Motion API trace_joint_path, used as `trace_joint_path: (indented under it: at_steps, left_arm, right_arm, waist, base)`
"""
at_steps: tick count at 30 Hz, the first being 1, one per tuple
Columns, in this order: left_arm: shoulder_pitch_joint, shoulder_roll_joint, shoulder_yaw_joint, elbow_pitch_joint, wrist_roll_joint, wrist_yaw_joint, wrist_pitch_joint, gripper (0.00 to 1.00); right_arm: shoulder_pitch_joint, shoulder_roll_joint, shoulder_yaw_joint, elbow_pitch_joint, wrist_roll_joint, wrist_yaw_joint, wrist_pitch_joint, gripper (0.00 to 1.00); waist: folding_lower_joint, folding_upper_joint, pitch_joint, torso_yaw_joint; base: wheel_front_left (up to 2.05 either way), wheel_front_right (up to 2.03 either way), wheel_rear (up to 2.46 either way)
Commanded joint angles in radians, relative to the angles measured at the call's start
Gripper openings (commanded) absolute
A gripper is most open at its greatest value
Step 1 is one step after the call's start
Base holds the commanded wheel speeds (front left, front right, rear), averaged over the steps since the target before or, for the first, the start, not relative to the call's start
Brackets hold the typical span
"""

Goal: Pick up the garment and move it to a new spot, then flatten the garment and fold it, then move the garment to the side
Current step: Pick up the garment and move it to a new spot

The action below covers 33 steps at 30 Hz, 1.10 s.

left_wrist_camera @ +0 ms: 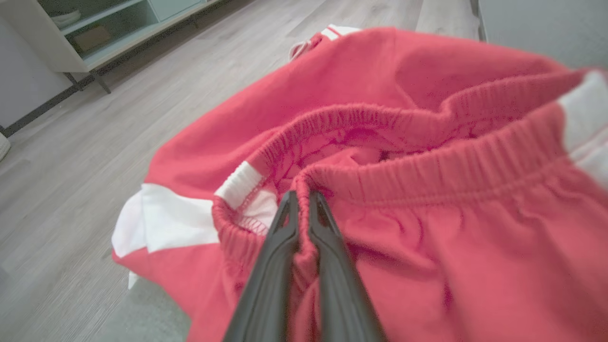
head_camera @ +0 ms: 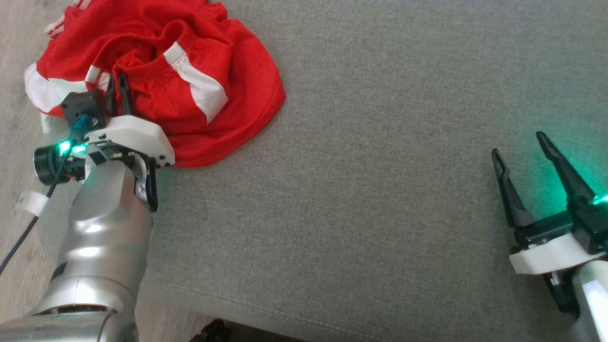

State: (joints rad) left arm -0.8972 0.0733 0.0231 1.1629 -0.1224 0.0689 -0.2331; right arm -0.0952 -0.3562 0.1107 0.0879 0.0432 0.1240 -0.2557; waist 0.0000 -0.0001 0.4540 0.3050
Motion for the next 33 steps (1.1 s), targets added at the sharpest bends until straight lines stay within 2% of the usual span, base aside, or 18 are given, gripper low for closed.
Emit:
trace_joint_path:
  at_steps: [1,5,10,11,17,21,25,30,33]
  left_arm:
    - [-0.041,0.065,-0.004,-0.049,0.011,-0.011,-0.024,0.0]
    - [-0.071,0.078,-0.044,-0.15,0.045,-0.029,-0.028,0.0]
    - [-0.096,0.113,-0.138,-0.375,0.128,-0.069,-0.028,0.0]
    - [-0.096,0.113,-0.138,-0.375,0.128,-0.069,-0.028,0.0]
    - [-0.136,0.128,-0.224,-0.541,0.174,-0.129,-0.028,0.0]
    - [-0.18,0.106,-0.277,-0.591,0.175,-0.163,0.0,0.0]
    - [-0.233,0.056,-0.325,-0.606,0.152,-0.182,0.025,0.0]
    - [-0.296,-0.003,-0.384,-0.563,0.086,-0.193,0.034,0.0]
    - [-0.316,-0.02,-0.437,-0.513,0.029,-0.195,0.031,0.0]
  right_arm:
    - [-0.008,0.007,0.032,-0.013,0.007,0.007,-0.006,1.0]
    - [-0.011,0.049,0.044,0.009,0.01,0.007,-0.006,1.0]
    - [-0.005,0.126,0.06,0.039,0.009,0.007,-0.006,1.0]
    - [-0.005,0.126,0.06,0.039,0.009,0.007,-0.006,1.0]
    - [0.009,0.215,0.073,0.069,0.003,0.007,-0.006,1.0]
    - [0.026,0.247,0.072,0.072,-0.001,0.007,-0.006,1.0]
    - [0.044,0.264,0.061,0.069,-0.002,0.007,-0.006,1.0]
    - [0.047,0.281,0.046,0.068,0.006,0.007,-0.006,1.0]
    - [0.04,0.289,0.046,0.066,0.013,0.007,-0.006,1.0]
  waist:
    - [0.0,0.0001,-0.031,-0.003]
    - [0.0,0.0001,-0.102,-0.023]
    - [0.0,0.0001,-0.22,-0.092]
    - [0.0,0.0001,-0.22,-0.092]
    - [0.0,0.0001,-0.349,-0.239]
    - [0.0,0.0001,-0.401,-0.353]
    - [0.0,0.0001,-0.418,-0.456]
    - [0.0,0.0001,-0.403,-0.568]
    - [0.0,0.0001,-0.377,-0.608]
  base:
    - [0.0,0.0,0.0]
    - [0.0,0.0,0.0]
    - [0.0,0.0,0.0]
    - [0.0,0.0,0.0]
    - [0.0,0.0,0.0]
    - [0.0,0.0,0.0]
    - [0.0,0.0,0.0]
    - [0.0,0.0,0.0]
    - [0.0,0.0,0.0]
